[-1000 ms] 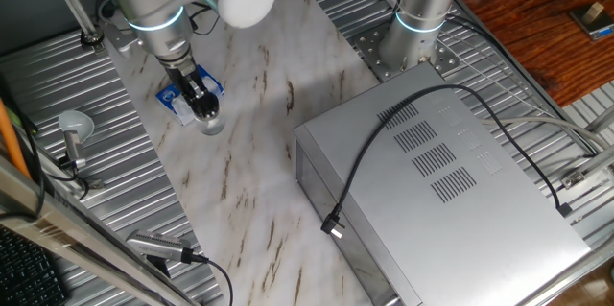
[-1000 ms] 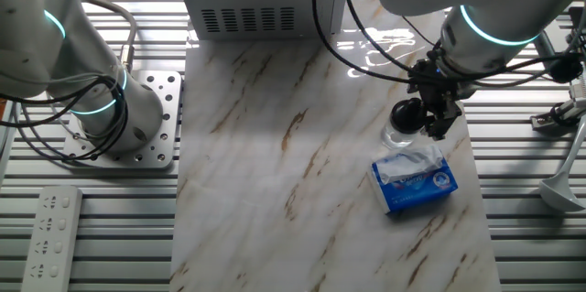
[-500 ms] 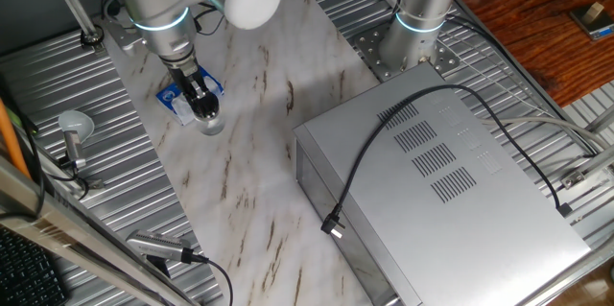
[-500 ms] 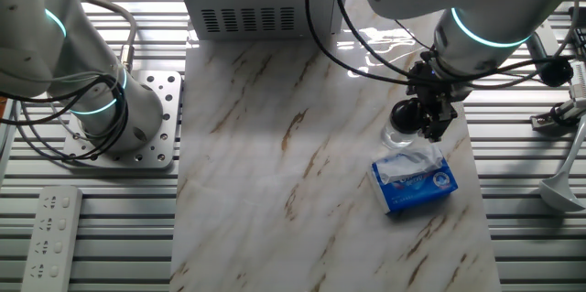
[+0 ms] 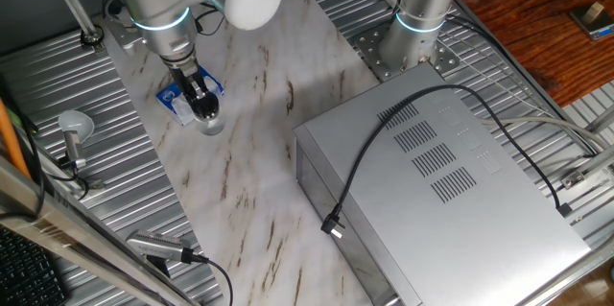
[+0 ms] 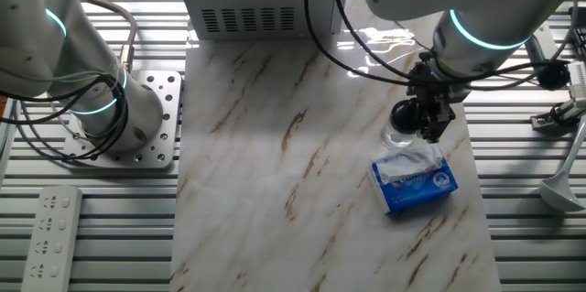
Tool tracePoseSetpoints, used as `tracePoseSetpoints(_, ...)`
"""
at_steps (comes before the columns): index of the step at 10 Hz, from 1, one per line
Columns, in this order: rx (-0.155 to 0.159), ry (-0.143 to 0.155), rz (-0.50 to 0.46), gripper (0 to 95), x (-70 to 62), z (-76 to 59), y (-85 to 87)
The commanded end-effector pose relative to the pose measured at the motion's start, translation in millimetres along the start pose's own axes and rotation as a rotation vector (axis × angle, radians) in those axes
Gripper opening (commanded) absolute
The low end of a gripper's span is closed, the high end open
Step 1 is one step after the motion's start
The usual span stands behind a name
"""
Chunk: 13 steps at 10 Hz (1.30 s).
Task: Unscrew the lid from the jar
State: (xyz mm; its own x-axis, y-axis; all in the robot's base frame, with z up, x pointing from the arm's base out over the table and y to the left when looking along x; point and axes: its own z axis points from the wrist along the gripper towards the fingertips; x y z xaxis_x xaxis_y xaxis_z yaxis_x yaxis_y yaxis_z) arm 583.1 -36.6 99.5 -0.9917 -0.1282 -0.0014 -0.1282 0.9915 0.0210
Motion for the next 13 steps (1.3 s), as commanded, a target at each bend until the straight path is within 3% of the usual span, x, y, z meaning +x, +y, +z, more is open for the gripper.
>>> tracePoseSetpoints(1, 0.003, 0.000, -0.008, 76.0, -0.7, 0.6, -0.2)
tracePoseSetpoints(5, 0.012, -0.002, -0.015, 76.0, -0.6, 0.9, -0.2)
tracePoseSetpoints(6, 0.012, -0.002, -0.015, 57.0, -0.6, 1.0, -0.2)
tracePoseSetpoints(13, -0.002, -0.007, -0.043, 57.0, -0.6, 1.0, -0.3)
